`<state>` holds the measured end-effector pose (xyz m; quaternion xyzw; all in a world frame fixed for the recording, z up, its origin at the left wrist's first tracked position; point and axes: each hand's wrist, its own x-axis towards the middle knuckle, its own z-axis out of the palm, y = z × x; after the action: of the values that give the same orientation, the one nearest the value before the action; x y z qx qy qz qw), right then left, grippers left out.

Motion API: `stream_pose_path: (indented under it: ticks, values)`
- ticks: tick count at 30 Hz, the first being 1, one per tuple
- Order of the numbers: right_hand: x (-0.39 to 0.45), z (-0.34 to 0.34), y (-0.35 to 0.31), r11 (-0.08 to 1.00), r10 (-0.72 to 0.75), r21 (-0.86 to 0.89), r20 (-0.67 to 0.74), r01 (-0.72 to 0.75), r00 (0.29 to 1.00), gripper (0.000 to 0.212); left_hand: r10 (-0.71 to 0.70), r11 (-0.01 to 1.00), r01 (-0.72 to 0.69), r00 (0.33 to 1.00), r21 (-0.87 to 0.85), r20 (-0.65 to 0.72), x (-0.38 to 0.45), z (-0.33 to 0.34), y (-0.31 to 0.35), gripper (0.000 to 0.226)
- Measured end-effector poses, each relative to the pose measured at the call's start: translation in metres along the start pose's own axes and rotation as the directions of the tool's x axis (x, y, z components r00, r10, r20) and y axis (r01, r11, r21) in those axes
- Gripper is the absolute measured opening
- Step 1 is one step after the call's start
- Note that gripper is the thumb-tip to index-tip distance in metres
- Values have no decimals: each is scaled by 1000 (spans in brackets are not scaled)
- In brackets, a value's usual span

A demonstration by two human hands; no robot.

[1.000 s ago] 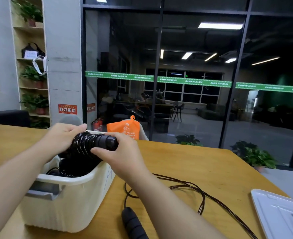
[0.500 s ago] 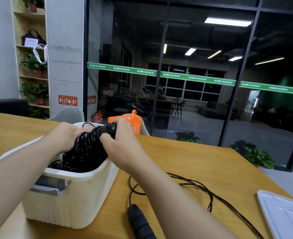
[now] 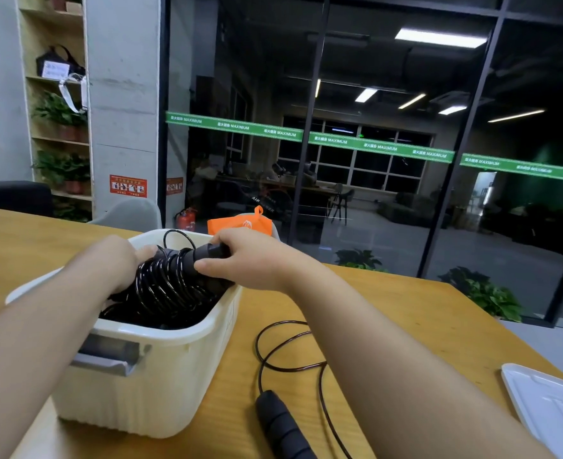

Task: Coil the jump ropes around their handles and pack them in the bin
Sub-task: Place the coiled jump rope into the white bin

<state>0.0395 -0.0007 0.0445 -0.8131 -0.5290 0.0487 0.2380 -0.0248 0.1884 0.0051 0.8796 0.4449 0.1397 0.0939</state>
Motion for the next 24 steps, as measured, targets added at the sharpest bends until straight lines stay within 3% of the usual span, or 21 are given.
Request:
stream_pose_path:
  ticks: [2,5,8,10,12,20,22,23,24]
  values:
    - [4,1,1,1000,-3,24,-11,3,1000,23,-62,998,62,997,2,40,13,3,-6,46]
    - [8,7,2,999,6,37,-12,-5,1000,25,-87,991,84,996,-107,-16,22,7,-13,57]
    - [9,22,0,996,4,-93,126,8,992,25,-94,994,92,995,-59,-37,16,7,-6,60]
    - [9,28,-3,992,-6,-120,173,27,985,19,-21,999,24,997,41,-75,5,4,0,46]
    - [10,29,-7,992,-12,-121,174,33,985,15,53,998,-52,998,20,-33,-3,6,7,46]
    - [12,30,-10,988,45,-153,203,-14,978,40,218,975,-208,966,-82,141,-14,14,10,52]
    - [12,30,-11,987,44,-159,198,-12,979,29,228,974,-222,958,-55,174,-8,18,6,48]
    - [11,31,-12,987,44,-161,184,-14,982,11,242,970,-244,952,-16,184,-7,20,5,43]
    - [11,31,-13,986,44,-167,181,-13,983,11,253,963,-266,948,42,193,-7,20,5,38]
